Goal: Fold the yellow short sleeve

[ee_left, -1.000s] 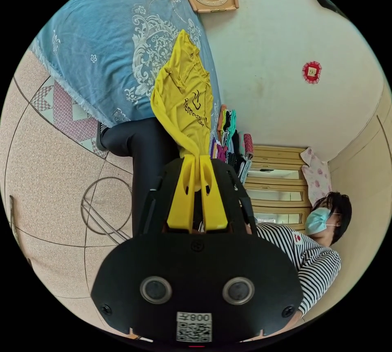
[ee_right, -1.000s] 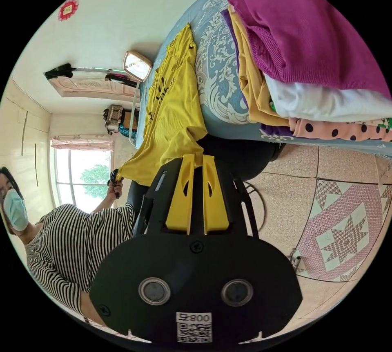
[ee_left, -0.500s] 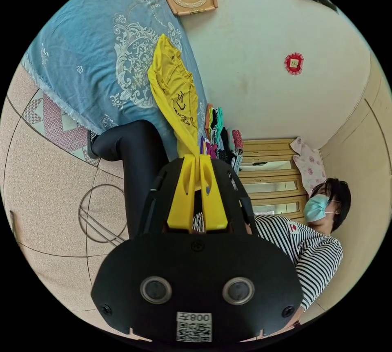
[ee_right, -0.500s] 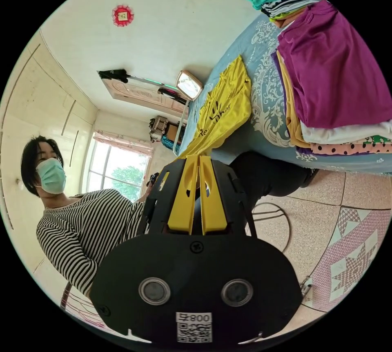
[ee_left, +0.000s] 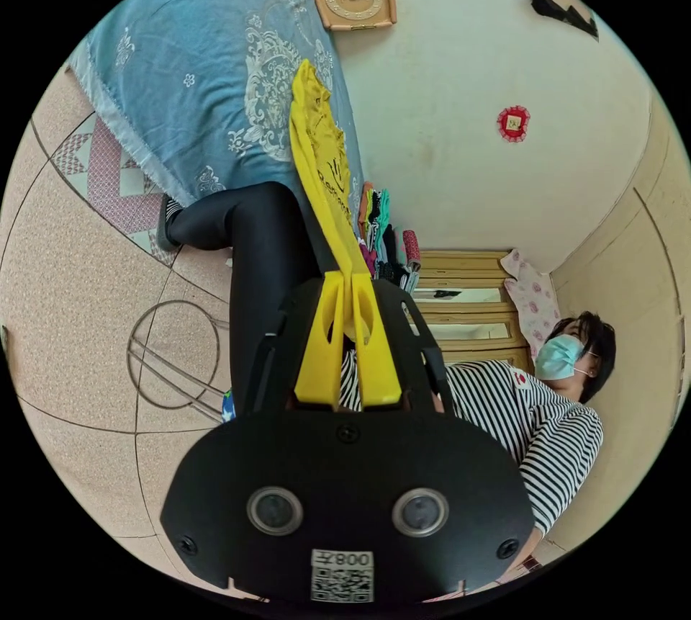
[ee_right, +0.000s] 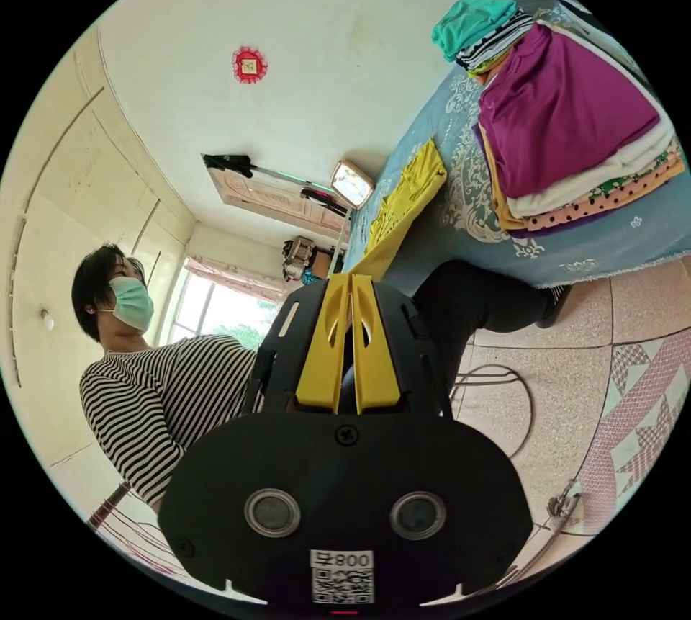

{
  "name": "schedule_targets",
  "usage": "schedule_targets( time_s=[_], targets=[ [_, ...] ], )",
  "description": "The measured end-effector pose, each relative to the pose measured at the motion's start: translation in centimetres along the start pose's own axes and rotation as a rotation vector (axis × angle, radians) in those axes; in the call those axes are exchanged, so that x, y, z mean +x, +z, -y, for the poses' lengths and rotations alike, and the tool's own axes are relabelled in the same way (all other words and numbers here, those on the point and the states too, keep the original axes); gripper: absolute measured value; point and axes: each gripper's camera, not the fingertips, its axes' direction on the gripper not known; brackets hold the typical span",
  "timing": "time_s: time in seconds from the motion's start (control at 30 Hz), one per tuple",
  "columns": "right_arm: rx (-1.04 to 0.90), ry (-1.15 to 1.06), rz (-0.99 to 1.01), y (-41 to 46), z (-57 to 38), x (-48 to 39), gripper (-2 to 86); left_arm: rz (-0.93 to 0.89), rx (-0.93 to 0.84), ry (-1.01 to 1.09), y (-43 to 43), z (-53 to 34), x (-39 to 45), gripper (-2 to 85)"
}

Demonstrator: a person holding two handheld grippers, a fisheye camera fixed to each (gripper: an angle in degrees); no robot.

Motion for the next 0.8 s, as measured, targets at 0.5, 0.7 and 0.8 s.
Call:
schedule_targets(
  time_s=[0.5, 0.7, 0.8],
  targets=[
    [-0.032, -0.096, 0.017, 10.2, 20.0, -2.1, 0.2, -0.056, -0.005, 0.124, 5.9, 15.0, -0.2, 1.9],
    [-0.070, -0.100, -0.048, 17.5, 32.9, -2.4, 0.3, -0.053, 0.064, 0.160, 8.6, 25.8, -0.2, 1.8],
    [-0.091, -0.094, -0.070, 21.8, 39.7, -1.9, 0.2, -0.029, 0.100, 0.167, 10.3, 32.1, -0.7, 1.8]
  ],
)
